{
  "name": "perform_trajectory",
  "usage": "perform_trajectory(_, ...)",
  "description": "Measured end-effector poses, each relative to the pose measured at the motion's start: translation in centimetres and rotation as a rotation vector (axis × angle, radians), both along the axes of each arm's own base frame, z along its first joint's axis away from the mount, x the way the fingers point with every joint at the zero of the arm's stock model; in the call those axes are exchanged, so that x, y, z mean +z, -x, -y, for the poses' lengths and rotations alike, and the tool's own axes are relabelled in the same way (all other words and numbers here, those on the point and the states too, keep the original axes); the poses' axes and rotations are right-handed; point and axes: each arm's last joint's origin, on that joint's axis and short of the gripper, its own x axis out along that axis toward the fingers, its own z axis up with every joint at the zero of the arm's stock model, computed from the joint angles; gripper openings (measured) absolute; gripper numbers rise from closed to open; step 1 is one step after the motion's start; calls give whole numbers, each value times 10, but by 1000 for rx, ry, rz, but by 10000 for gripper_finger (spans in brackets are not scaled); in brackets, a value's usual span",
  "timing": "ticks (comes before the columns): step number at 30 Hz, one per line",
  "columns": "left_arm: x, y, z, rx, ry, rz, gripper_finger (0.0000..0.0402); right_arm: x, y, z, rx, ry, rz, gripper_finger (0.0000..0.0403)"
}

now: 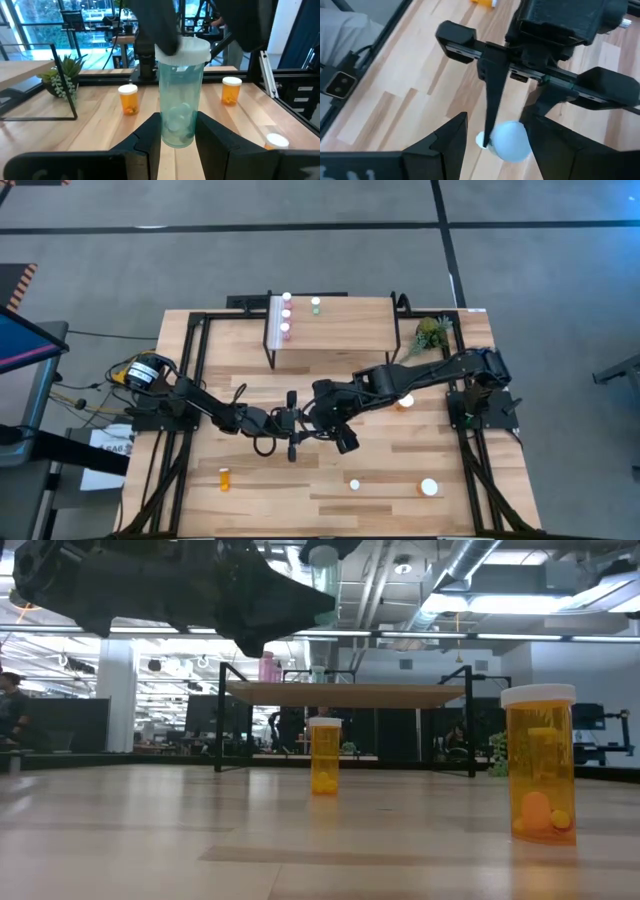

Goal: Pick and place medicine bottles onto shelf by color
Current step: Put the green pill bottle on the shelf aligned with the other green pill bottle

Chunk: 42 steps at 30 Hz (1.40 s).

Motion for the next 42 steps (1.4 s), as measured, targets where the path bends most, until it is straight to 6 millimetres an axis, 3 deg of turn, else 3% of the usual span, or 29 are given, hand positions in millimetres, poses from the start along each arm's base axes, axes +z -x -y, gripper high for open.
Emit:
perform_trajectory(10,2,0,1,-17,4,11,89,12,4,1,3,8,60,228)
perform_trajectory(42,2,0,1,-15,5,12,89,4,5,0,-16,-49,-19,209)
